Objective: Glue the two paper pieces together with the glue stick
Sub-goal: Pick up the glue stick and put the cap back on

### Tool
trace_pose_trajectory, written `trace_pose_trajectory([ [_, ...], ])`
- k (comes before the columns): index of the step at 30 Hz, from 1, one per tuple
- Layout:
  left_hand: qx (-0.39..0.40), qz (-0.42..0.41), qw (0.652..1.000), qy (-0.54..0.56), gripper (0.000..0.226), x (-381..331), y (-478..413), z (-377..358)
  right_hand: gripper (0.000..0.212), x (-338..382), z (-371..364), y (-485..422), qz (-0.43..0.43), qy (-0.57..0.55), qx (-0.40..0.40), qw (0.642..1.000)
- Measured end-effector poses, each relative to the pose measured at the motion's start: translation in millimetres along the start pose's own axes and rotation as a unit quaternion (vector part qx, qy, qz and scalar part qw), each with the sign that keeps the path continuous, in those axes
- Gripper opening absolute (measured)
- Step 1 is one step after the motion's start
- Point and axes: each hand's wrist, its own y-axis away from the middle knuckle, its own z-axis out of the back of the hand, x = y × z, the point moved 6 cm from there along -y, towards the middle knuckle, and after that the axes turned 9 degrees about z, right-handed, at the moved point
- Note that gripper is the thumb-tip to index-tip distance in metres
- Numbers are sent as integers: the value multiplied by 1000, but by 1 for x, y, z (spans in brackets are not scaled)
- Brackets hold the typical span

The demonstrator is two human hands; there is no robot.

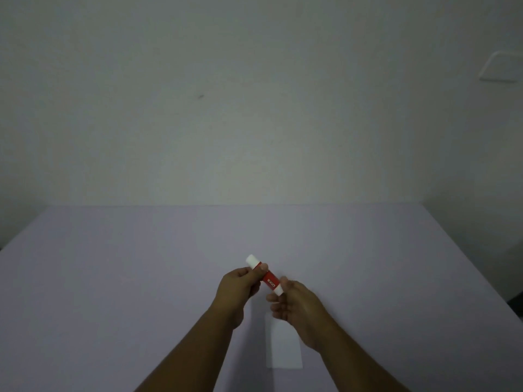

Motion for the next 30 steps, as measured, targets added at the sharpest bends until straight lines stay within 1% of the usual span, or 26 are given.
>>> trace_pose_trajectory([
  [1, 4, -2, 1000, -4, 35, 0, 2, 1, 23, 1, -1, 3, -3, -12, -2, 1000],
  [3, 9, -2, 1000, -7, 36, 0, 6, 0, 21, 8, -1, 8, 50, 60, -8, 997],
  [5, 0, -1, 1000, -9, 36, 0, 9, -1, 14, 12, 0, 12, 104, 148, -27, 983],
  [6, -6, -2, 1000, -8, 36, 0, 11, -1, 15, 13, 0, 14, 111, 157, -31, 981],
  [7, -9, -4, 1000, -6, 38, 0, 13, 0, 18, 12, -1, 14, 102, 139, -25, 985],
  [10, -5, -9, 1000, -4, 38, -1, 16, 3, 25, 4, -7, 19, 0, 3, -7, 1000],
  [11, -4, -8, 1000, -8, 38, -1, 17, 3, 28, 3, -6, 21, -10, -9, -10, 1000],
  [12, -3, -7, 1000, -13, 38, 0, 18, 3, 28, 4, -5, 23, 5, 9, -11, 1000],
  [15, -10, -4, 1000, -25, 39, 0, 20, 2, 16, 10, -1, 27, 86, 132, -20, 987],
  [16, -12, -4, 1000, -27, 38, 0, 21, 1, 16, 11, 0, 27, 96, 143, -17, 985],
  [17, -10, -5, 1000, -28, 38, -1, 21, 1, 19, 10, -1, 27, 92, 133, -7, 987],
  [20, -10, -8, 999, -31, 39, -1, 22, 2, 27, 5, -4, 28, 17, 15, 6, 1000],
  [21, -12, -7, 999, -33, 39, -1, 21, 2, 28, 5, -3, 28, 10, 9, -1, 1000],
  [24, -12, -8, 999, -35, 41, 0, 21, 0, 16, 8, 4, 28, 72, 94, -20, 993],
  [26, -13, -8, 999, -38, 43, 1, 22, -1, 15, 9, 6, 28, 92, 111, -20, 989],
  [27, -12, -8, 999, -39, 43, 0, 22, -1, 17, 8, 5, 27, 80, 92, -14, 992],
  [29, -11, -8, 999, -42, 40, 0, 22, 0, 22, 3, 3, 25, 24, 19, -8, 1000],
  [30, -14, -6, 999, -44, 39, 0, 22, 1, 25, 2, 1, 26, -2, 0, -6, 1000],
])
